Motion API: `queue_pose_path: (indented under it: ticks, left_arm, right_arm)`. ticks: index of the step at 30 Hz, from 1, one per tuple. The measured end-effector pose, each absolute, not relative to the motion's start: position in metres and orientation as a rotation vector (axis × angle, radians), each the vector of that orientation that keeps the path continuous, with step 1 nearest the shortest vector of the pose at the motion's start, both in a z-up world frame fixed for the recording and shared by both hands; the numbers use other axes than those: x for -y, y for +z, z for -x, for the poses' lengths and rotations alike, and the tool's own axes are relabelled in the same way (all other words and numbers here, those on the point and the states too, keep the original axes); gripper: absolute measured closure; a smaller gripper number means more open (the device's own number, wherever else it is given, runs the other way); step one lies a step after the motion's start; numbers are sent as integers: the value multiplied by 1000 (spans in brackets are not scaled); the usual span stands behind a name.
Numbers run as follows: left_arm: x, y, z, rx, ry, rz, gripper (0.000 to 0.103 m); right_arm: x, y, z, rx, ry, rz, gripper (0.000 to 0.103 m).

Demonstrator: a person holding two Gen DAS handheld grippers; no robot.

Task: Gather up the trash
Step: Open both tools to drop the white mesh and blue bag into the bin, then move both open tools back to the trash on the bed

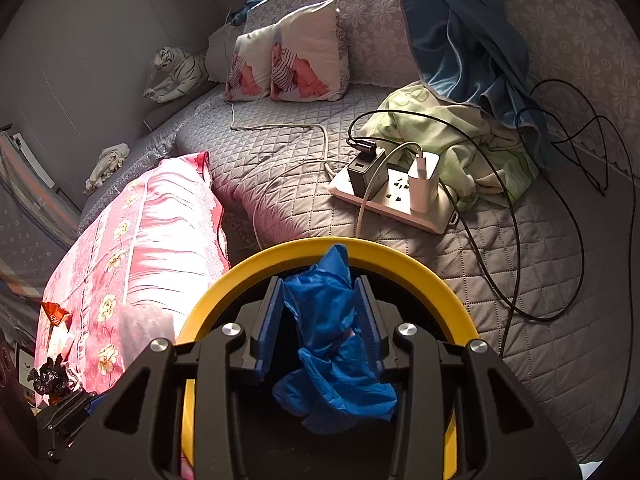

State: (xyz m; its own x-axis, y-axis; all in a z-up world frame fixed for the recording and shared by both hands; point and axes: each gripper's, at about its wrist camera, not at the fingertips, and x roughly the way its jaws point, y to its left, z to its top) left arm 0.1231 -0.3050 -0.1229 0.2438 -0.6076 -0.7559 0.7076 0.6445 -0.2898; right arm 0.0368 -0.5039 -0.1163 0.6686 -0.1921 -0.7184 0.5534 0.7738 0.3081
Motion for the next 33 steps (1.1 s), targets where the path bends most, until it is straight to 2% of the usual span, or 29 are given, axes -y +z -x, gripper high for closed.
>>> queue_pose_path:
  ticks: [10,18,33]
  left_arm:
    - [283,-113,-136,-963,-868,-56,46]
    - [236,-90,-149,-915,-758,-29,46]
    - [81,-60,-165,-846,-489,61,46]
  right_arm:
    - [505,-110,-32,-712,-442,-548,62]
    - [484,-99,-40,-700,-381,-516,62]
    - [340,-97,-113,-812,25,-357,61]
